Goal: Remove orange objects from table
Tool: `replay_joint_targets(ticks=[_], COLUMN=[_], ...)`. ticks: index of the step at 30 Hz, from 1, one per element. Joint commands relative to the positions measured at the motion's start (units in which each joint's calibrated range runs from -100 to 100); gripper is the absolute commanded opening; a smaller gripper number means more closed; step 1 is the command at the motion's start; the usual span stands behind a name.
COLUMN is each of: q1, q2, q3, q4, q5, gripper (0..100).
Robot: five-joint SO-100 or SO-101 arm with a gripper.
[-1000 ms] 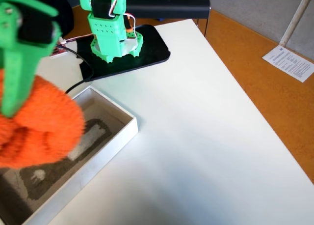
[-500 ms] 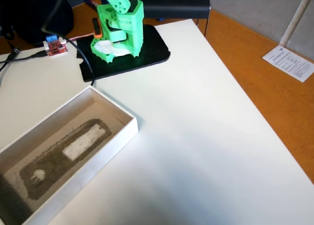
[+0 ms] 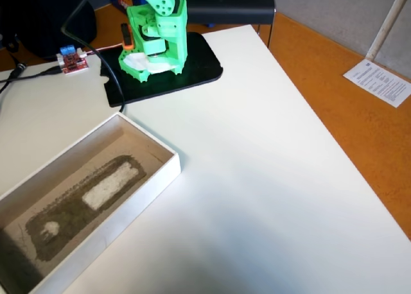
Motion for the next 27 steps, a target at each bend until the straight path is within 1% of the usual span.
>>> replay_joint_targets(ticks=[1,2,4,6,8,10,13,15,19,22,23,24,26,27], q1=[11.91,16.13,25.00,33.43,41.41,47.77,54.87,58.27,63.89,64.85,64.85,64.93,64.04,63.96], q2=[-6.96,-8.81,-13.09,-20.22,-26.43,-31.22,-38.27,-41.04,-42.80,-48.09,-53.12,-53.63,-58.08,-58.66], q3=[7.16,12.10,23.73,38.46,49.31,55.42,59.49,60.65,61.71,61.71,61.91,61.91,61.91,61.81], q4=[9.80,11.74,14.98,12.80,13.36,16.28,27.23,34.12,42.55,54.14,59.49,59.57,60.46,60.71], q5=[-6.35,-7.18,-5.86,-3.81,-1.42,-0.44,1.61,1.56,-3.76,-10.60,-14.31,-15.09,-25.45,-27.35], gripper=[60,60,60,60,60,60,60,60,60,60,60,60,60,60])
